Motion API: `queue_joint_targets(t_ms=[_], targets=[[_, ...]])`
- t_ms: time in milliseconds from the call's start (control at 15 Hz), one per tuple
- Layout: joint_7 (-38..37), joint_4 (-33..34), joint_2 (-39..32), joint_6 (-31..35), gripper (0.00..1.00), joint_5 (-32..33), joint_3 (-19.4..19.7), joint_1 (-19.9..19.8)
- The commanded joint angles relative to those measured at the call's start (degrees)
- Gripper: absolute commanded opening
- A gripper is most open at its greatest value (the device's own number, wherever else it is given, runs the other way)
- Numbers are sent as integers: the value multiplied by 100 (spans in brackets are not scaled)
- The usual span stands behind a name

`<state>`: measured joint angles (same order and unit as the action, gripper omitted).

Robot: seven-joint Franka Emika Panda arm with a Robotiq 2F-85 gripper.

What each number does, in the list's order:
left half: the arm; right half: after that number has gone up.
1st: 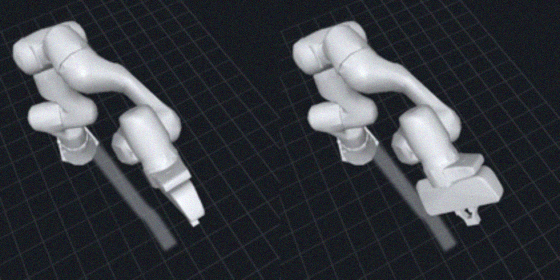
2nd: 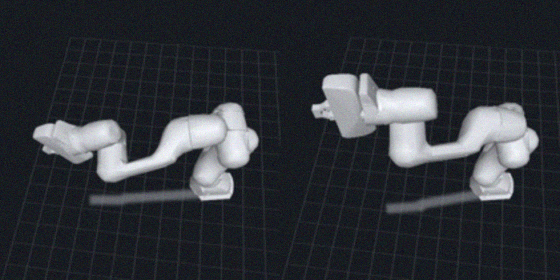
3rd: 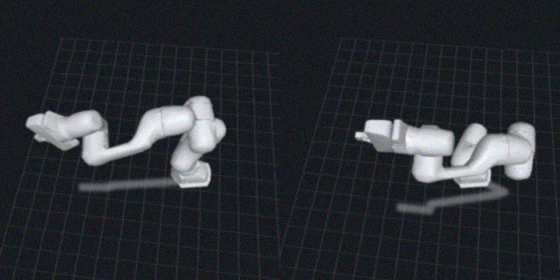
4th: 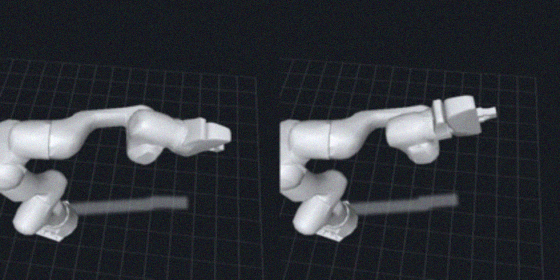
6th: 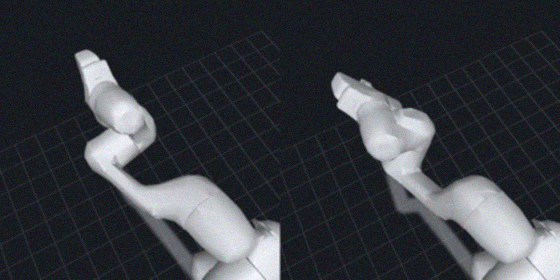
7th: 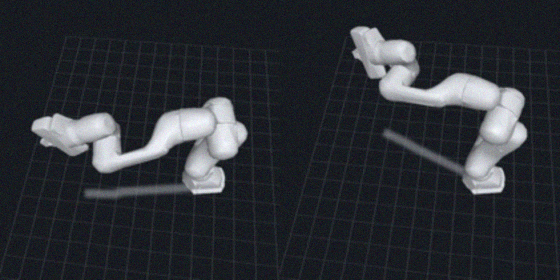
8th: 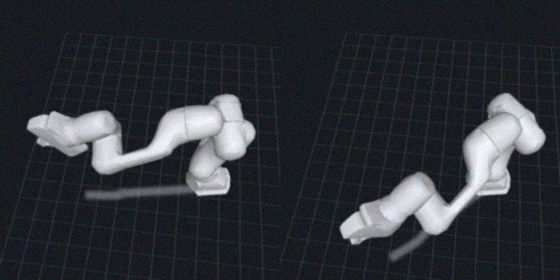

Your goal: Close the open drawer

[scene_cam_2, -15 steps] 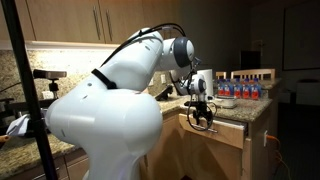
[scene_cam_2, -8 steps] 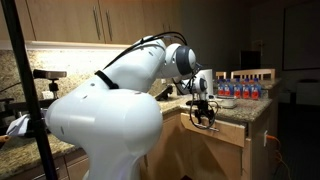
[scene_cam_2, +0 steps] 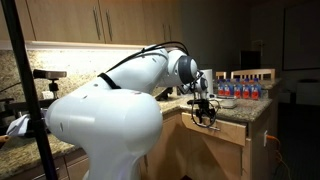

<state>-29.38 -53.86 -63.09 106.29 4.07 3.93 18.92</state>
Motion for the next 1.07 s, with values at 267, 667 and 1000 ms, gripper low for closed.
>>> queue_joint_targets(t_ms=[267, 667, 1000], targets=[[92, -7, 183, -310, 100, -24, -76, 59], [-70, -700, 845, -80, 100, -56, -140, 240], [-247, -1689, 1463, 47, 100, -482, -351, 190]])
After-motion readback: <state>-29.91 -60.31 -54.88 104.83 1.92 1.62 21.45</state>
